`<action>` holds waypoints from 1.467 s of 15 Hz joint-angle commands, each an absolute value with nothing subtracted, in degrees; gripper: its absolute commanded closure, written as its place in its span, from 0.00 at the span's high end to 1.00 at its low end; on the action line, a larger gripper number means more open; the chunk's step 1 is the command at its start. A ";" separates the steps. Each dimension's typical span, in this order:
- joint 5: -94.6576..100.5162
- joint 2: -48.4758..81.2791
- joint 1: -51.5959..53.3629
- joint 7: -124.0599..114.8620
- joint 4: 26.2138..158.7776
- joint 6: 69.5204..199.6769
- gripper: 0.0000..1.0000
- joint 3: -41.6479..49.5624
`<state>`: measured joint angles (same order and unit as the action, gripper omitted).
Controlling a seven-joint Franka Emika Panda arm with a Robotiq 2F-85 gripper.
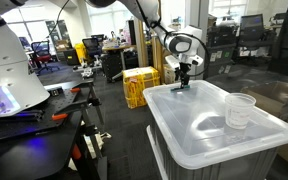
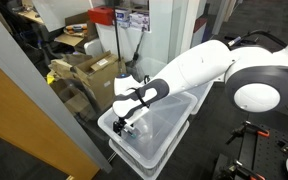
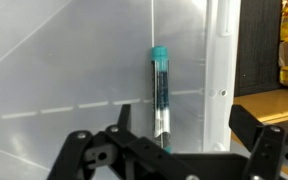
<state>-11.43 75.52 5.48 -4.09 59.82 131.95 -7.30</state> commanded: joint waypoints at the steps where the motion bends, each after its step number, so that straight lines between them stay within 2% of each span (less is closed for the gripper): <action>1: -9.23 78.40 8.67 -11.36 54.38 130.19 1.00 -3.77; 4: -8.07 79.76 10.06 -14.68 52.53 130.16 1.00 -2.32; 5: -7.70 80.23 10.37 -15.29 51.92 130.12 0.95 -2.08; 6: -7.46 80.66 10.68 -15.74 51.37 130.14 0.74 -1.79; 8: -7.04 81.20 11.01 -16.52 50.85 130.42 0.70 -1.53; 11: -7.10 81.27 11.52 -17.00 50.87 130.86 0.45 -0.71; 17: -7.07 80.59 12.45 -17.68 51.16 131.51 0.01 0.98; 18: -7.09 80.38 12.59 -17.62 51.38 131.66 0.00 1.22; 19: -7.07 80.10 12.82 -17.92 51.72 131.94 0.05 1.58; 22: -7.03 79.01 13.64 -18.81 53.13 133.27 0.05 2.73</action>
